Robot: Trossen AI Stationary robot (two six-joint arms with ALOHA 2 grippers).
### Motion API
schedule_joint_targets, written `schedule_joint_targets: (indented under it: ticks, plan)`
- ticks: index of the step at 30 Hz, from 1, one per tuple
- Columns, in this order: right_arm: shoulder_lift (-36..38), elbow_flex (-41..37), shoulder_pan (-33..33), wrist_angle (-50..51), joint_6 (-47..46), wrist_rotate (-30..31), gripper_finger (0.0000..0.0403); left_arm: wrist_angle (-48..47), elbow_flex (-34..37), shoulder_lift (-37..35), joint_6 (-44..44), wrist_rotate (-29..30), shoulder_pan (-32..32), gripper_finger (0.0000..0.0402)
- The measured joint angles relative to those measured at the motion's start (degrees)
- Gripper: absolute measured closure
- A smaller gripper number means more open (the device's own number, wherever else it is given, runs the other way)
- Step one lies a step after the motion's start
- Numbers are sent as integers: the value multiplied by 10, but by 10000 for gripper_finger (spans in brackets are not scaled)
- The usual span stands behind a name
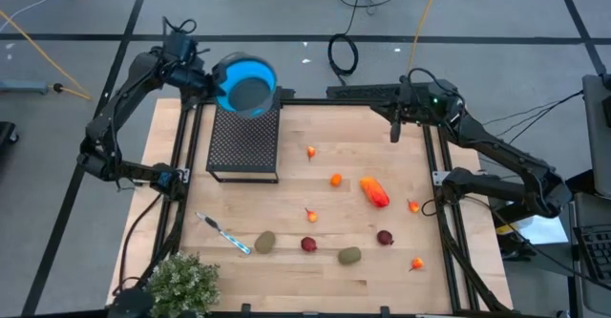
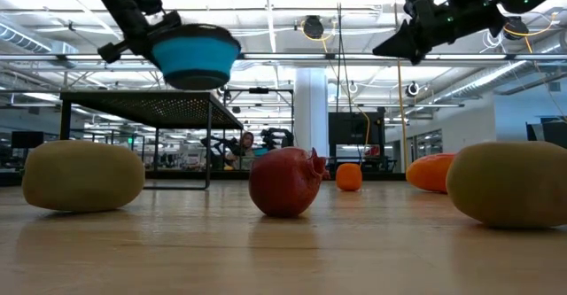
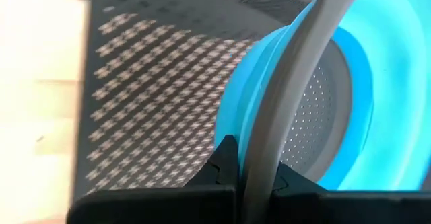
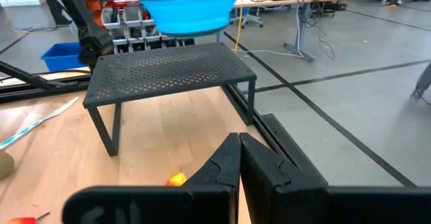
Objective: Pick & Place Fruit
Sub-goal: Put the blue strainer bowl on the shelf
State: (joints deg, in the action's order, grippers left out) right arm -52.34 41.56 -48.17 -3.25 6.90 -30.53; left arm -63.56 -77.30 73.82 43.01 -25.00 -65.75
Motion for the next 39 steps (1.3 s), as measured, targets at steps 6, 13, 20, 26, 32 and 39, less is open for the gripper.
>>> schedule_joint_targets:
  ticks: [6, 13, 20, 26, 32, 39]
  plan:
    - [4, -2, -10, -2, 0, -43, 403, -32, 0, 0, 0, 54, 3, 401]
    - [4, -2, -10, -1, 15, -42, 403, -28, 0, 18, 6, 91, 19, 401]
    - [4, -2, -10, -1, 19, -41, 403, 21, 1, 66, -19, 86, 32, 401]
    - [3, -2, -18, -1, 19, -41, 403, 46, 1, 74, -32, 86, 31, 401]
    - [3, -2, -37, -1, 18, -41, 403, -3, 1, 73, -66, 97, 17, 402]
    - [3, -2, -50, -1, 18, -41, 403, 8, 3, 73, -72, 99, 11, 402]
